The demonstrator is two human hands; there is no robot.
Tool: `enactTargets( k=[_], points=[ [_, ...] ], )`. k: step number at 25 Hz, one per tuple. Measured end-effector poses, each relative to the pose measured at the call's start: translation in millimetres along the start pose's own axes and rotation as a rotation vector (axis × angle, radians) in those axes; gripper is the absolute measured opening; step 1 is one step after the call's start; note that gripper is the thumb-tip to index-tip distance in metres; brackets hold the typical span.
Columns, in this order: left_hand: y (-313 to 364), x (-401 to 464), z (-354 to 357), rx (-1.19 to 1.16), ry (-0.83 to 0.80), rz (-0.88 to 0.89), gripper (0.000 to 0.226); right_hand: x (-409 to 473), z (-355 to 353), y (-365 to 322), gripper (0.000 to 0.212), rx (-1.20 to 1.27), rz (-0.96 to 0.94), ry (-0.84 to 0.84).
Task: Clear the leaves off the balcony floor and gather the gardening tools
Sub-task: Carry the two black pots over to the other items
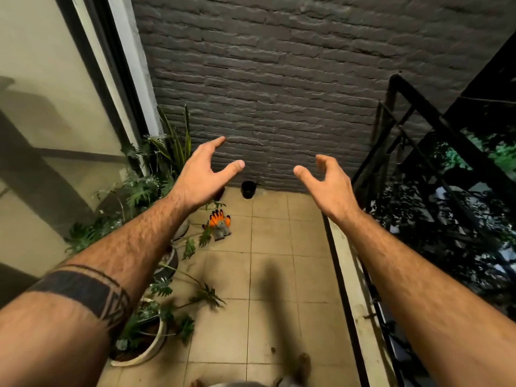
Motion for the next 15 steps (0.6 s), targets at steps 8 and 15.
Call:
enactTargets(
  k=[8, 15],
  points=[
    [64.5, 65.4, 70.7, 0.076, 0.065, -0.077, 0.077, 114.6, -40.3, 67.7, 0.074, -0.025, -0.075, -0.142],
    [42.6, 132.4, 122.8, 0.170, -0.019, -0.211, 0.087, 207.0, -16.6, 88.5, 0.077, -0.197, -0.125, -0.272]
  ],
)
Point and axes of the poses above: each hand's wrist, its own x-axis towards the middle knuckle, its own z-axis out of the palm, y = z × x, the point moved 6 cm from there along x, towards the middle knuckle, and after that the axes turned 12 degrees about x, right-handed, at the moved point
